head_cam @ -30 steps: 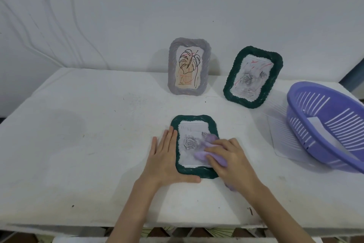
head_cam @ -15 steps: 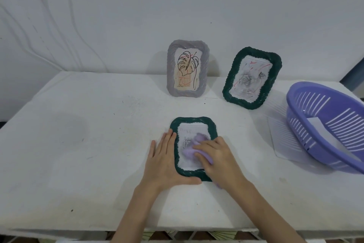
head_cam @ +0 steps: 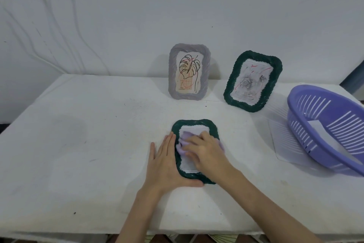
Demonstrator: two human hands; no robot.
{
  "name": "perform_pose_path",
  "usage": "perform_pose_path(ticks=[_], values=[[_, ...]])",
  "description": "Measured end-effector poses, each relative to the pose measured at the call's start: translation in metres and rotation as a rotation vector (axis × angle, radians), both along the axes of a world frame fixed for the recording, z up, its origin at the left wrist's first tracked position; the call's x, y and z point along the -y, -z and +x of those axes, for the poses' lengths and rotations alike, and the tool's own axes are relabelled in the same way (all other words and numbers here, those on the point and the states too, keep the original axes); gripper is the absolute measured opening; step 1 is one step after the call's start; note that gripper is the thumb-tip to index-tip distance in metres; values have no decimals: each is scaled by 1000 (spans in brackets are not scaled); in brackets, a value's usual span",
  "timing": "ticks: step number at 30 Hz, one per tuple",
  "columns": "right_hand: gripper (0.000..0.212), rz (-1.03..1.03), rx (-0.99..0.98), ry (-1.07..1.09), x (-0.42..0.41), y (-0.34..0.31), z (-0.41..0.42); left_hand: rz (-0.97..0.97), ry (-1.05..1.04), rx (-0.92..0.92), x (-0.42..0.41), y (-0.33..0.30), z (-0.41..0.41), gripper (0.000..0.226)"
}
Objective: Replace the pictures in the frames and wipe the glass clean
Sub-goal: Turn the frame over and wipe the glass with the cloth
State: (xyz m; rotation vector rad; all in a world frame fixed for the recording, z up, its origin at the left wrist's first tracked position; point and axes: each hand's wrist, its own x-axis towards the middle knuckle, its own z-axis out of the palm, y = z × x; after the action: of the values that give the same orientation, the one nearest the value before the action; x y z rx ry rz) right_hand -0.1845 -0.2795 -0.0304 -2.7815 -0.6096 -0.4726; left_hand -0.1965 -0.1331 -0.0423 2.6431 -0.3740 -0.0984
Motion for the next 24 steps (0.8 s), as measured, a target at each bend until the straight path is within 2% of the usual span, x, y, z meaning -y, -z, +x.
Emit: perform_pose_path(ticks=[5,8,10,12,14,16,18,20,24], values=[[26,-45,-64,-111,28,11,-36,-29,2,-21,-1,0,0,129],[15,-3,-87,12,40,3,-25,9,-13,-14,-1,3,1,146],[18,85,-211,30,44,-7,-20,20,-17,-31,-2,4,1,149],[34,270,-393,92,47,-23,-18,22,-4,-45,-2,3,2,148],[41,375,-344,247,55,-35,-14,37,8,-36,-2,1,1,145],[37,293,-382,374,62,-42,-9,39,16,-40,0,-2,0,142],[28,221,-572,397,63,-43,-7,35,11,-55,0,-2,0,146],[16,237,-683,390,60,-44,-5,42,5,-77,-1,0,1,148],[10,396,-570,357,59,-61,-4,40,7,-91,-2,1,2,149]])
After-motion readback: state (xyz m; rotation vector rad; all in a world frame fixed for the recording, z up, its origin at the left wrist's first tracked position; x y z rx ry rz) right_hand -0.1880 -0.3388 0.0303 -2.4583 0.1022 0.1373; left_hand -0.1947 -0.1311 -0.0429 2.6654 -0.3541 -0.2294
